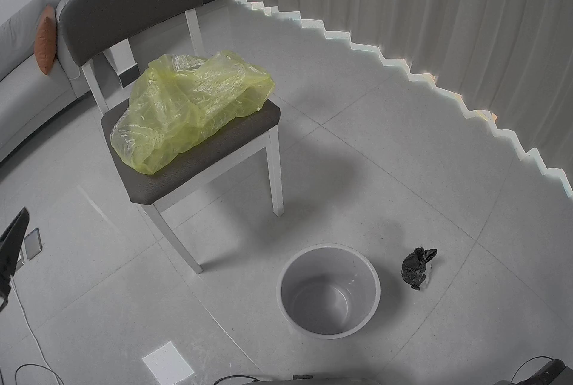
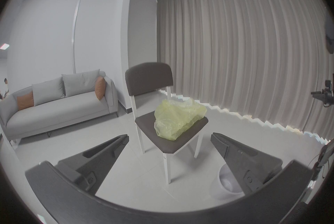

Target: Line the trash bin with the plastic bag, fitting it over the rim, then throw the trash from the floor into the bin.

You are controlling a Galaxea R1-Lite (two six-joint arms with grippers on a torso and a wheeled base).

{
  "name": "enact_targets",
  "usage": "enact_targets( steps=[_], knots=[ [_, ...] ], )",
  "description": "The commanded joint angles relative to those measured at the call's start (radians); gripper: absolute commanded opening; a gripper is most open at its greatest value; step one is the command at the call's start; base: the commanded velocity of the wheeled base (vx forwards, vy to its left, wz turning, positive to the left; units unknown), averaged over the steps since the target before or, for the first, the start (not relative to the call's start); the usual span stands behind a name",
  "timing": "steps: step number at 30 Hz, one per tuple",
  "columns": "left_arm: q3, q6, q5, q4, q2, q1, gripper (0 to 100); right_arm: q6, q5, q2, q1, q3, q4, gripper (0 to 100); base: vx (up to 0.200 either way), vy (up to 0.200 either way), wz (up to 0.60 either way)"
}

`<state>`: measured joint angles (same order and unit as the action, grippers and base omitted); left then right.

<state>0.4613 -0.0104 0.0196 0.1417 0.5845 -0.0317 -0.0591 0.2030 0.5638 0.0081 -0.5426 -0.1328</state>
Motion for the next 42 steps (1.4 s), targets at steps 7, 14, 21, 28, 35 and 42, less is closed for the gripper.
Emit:
enact_targets(
  steps=[7, 14, 21, 28, 35, 42],
  knots=[
    [0.286, -0.083, -0.155, 0.108, 0.759, -0.139, 100, 0.101, 0.038, 0.396, 0.006, -0.04, -0.107, 100, 0.0, 0.0, 0.0],
    [0.355, -0.088, -0.23, 0.11, 0.919, -0.149, 100, 0.102, 0.036, 0.407, -0.002, -0.017, -0.12, 100, 0.0, 0.0, 0.0],
    [0.458, -0.204, -0.262, 0.11, 1.043, -0.145, 100, 0.101, 0.044, 0.426, -0.034, -0.004, -0.12, 100, 0.0, 0.0, 0.0],
    [0.516, -0.244, -0.267, 0.108, 1.112, -0.146, 100, 0.101, 0.044, 0.424, -0.033, 0.003, -0.122, 100, 0.0, 0.0, 0.0],
    [0.568, -0.347, -0.32, 0.144, 1.193, -0.139, 100, 0.102, 0.046, 0.433, -0.034, 0.001, -0.125, 100, 0.0, 0.0, 0.0],
    [0.59, -0.368, -0.329, 0.228, 1.247, -0.134, 100, 0.102, 0.046, 0.442, -0.034, 0.001, -0.128, 100, 0.0, 0.0, 0.0]
  ],
)
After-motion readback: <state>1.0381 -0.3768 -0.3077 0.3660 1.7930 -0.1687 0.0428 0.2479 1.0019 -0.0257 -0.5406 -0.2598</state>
